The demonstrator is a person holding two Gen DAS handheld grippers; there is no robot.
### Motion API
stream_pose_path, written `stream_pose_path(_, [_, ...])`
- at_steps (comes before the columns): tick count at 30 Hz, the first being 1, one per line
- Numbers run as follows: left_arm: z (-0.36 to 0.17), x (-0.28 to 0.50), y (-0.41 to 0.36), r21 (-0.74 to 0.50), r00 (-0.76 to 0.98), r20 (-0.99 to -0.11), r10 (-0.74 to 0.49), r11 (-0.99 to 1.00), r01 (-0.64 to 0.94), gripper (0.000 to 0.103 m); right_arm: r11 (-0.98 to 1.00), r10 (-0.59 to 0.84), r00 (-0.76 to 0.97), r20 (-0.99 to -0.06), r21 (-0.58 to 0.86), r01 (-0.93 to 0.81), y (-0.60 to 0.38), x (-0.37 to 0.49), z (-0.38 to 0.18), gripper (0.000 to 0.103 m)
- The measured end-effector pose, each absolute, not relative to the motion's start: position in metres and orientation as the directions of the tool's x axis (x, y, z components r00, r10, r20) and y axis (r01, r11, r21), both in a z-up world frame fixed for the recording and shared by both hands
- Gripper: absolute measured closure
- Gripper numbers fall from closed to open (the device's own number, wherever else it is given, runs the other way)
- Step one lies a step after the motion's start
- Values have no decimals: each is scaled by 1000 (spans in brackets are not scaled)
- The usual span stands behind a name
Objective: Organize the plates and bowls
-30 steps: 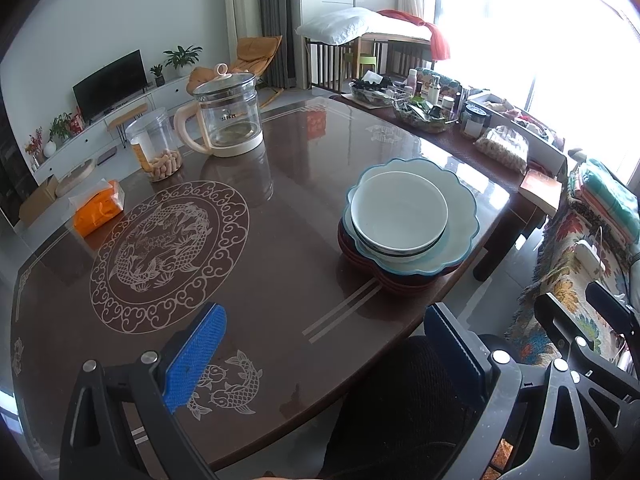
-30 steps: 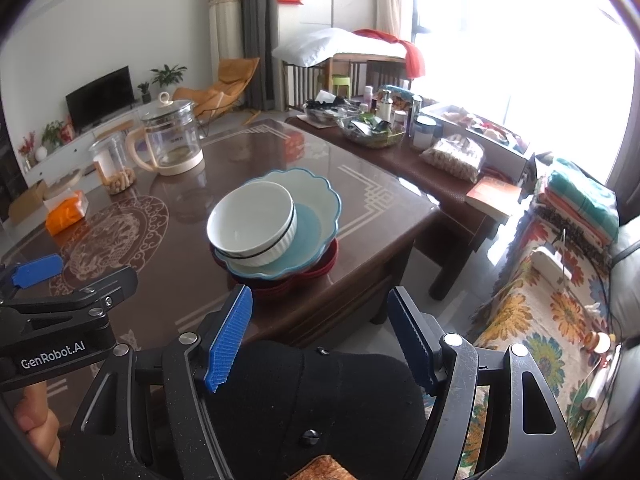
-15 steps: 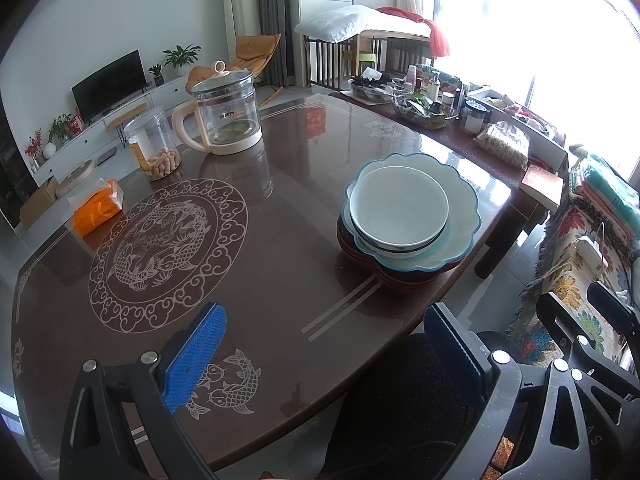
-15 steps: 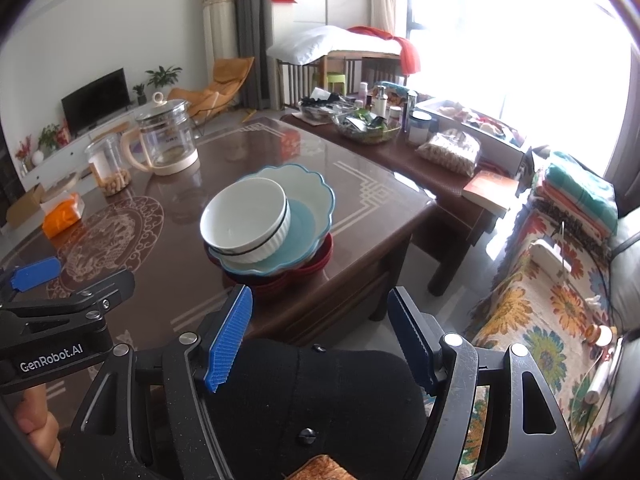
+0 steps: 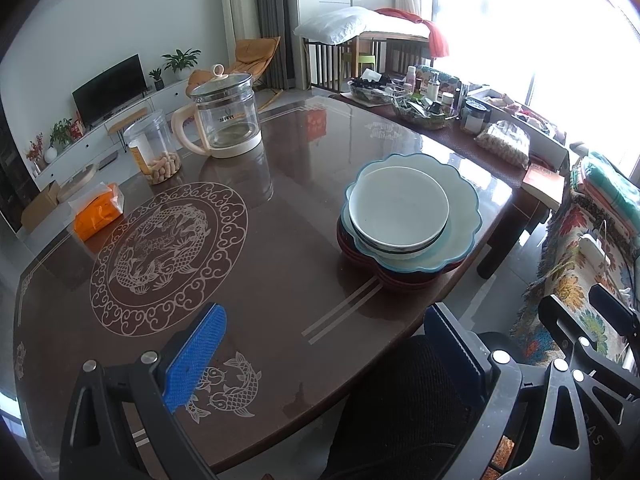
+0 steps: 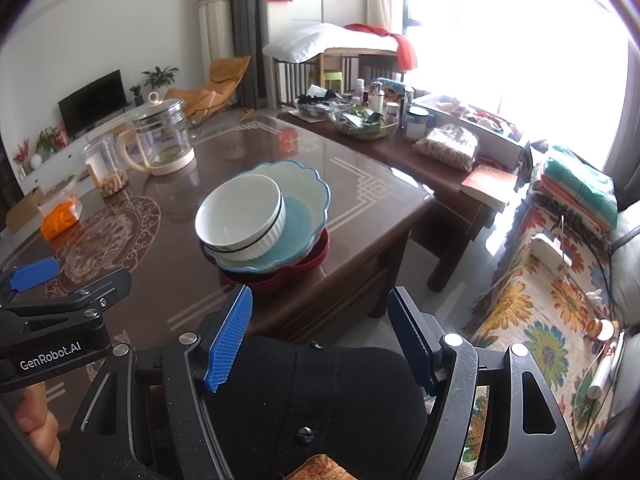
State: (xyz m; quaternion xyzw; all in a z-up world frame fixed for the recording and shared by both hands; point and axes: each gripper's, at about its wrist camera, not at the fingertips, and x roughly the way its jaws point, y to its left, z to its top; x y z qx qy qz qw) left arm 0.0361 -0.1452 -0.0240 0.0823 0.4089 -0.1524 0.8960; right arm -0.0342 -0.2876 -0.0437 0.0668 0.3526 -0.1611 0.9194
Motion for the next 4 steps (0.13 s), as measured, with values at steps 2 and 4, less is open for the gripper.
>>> stream_pose_path(2, [-24,36,-145,11,616,-757,-219,938,347,4,939,-249,699,-670,9,343,-288,-34,-43,29])
stream_pose_path(4, [-24,34,-146,10,618,-753,-226,935,354,4,939,-249,700,-669,10,343,-288,-34,-43,29])
